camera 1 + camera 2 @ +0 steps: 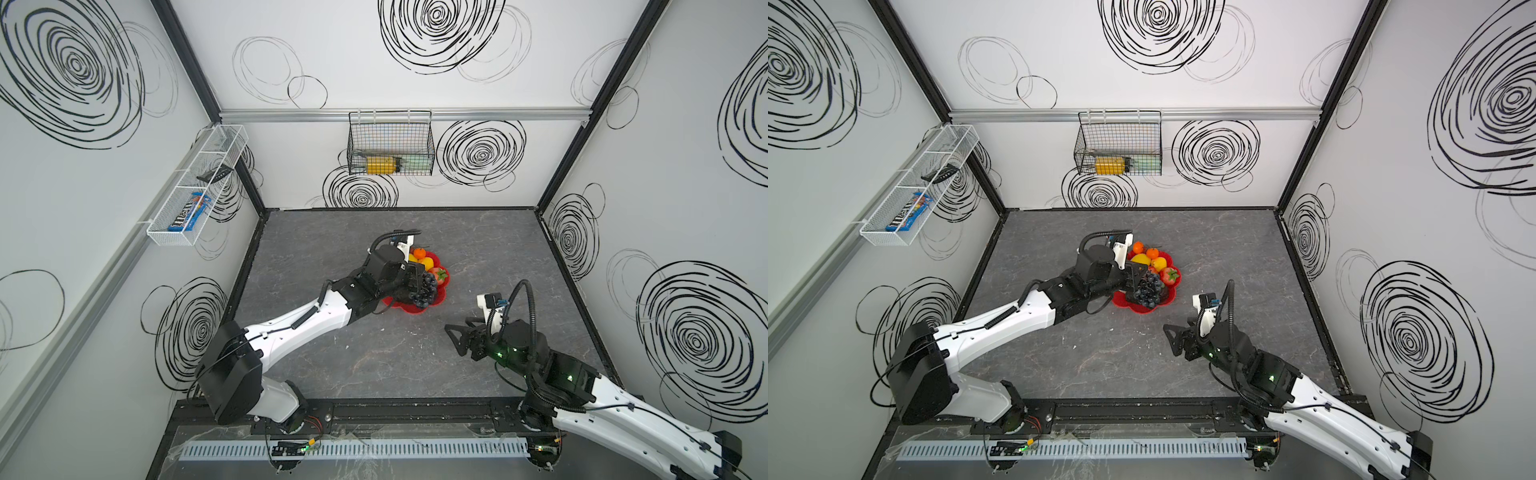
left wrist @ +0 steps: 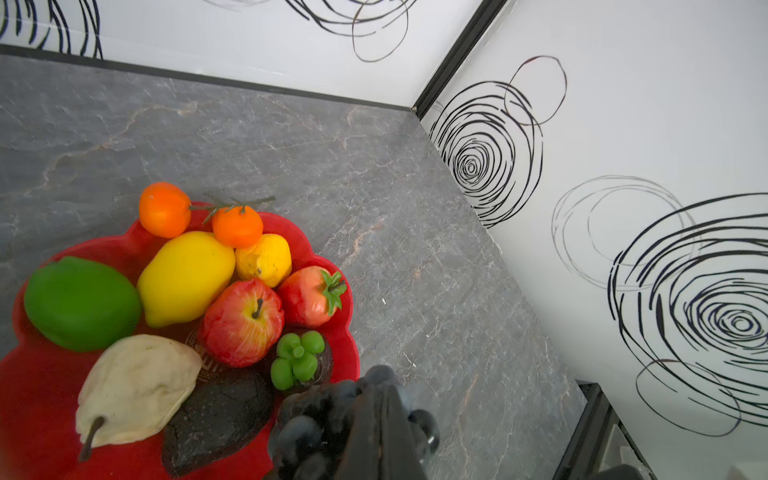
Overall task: Place and organize the fake fruits in the fruit bowl
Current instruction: 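Carry the grapes over the bowl and lower them onto the near fruits, then open the left gripper to release the grapes in the bowl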
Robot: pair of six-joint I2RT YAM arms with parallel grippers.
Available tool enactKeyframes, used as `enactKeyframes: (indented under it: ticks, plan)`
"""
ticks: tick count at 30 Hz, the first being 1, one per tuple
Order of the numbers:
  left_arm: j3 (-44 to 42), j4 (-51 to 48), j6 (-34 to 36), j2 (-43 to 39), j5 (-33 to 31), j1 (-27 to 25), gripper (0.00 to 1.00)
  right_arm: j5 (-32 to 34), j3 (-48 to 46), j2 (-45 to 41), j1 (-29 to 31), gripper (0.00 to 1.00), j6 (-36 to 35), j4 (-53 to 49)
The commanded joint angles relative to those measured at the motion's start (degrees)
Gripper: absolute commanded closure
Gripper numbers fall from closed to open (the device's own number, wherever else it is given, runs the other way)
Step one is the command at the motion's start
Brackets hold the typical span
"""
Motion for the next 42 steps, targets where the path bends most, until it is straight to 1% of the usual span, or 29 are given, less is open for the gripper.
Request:
enactKeyframes:
  ticks: [1, 7, 16, 20, 24, 26, 33, 38, 42]
  plan:
    - [-0.1, 3.9, -0.6, -0.5, 0.6, -0.4, 1.00, -0.1, -0.6, 0.6, 0.3, 0.14, 0.2, 1.4]
    - [-3.7, 3.7, -1.6, -1.9, -2.4, 1.2, 1.00, 0.4, -0.5, -0.3, 0.3, 0.14, 0.4, 0.5]
    - [-6.3, 3.1, -3.8, -1.5, -2.3, 4.2, 1.00, 0.2, -0.5, 0.1, 0.3, 0.14, 0.6, 0.9]
    - [-6.8, 0.9, -4.0, -1.1, -2.8, 5.6, 1.00, 0.2, -0.6, 0.2, 0.3, 0.13, 0.6, 1.0]
    - [-8.3, 1.9, -3.7, -0.6, -2.1, 7.6, 1.00, 0.1, -0.7, 0.5, 0.3, 0.13, 0.6, 1.1]
    - [-8.1, 2.2, -2.9, -0.1, -1.6, 8.1, 1.00, 0.1, -0.7, 0.5, 0.3, 0.13, 0.6, 1.2]
    - [-6.1, -0.3, -1.0, 2.7, -4.2, 9.3, 1.00, 0.2, -0.7, 0.5, 0.4, 0.13, 0.7, 1.2]
    - [-5.8, -0.2, -1.1, 4.7, -5.3, 10.5, 1.00, 0.2, -0.7, 0.6, 0.3, 0.13, 0.7, 1.3]
    - [-4.5, 0.7, 0.6, 6.2, -5.6, 11.4, 1.00, -0.1, -0.8, 1.0, 0.3, 0.13, 0.7, 1.6]
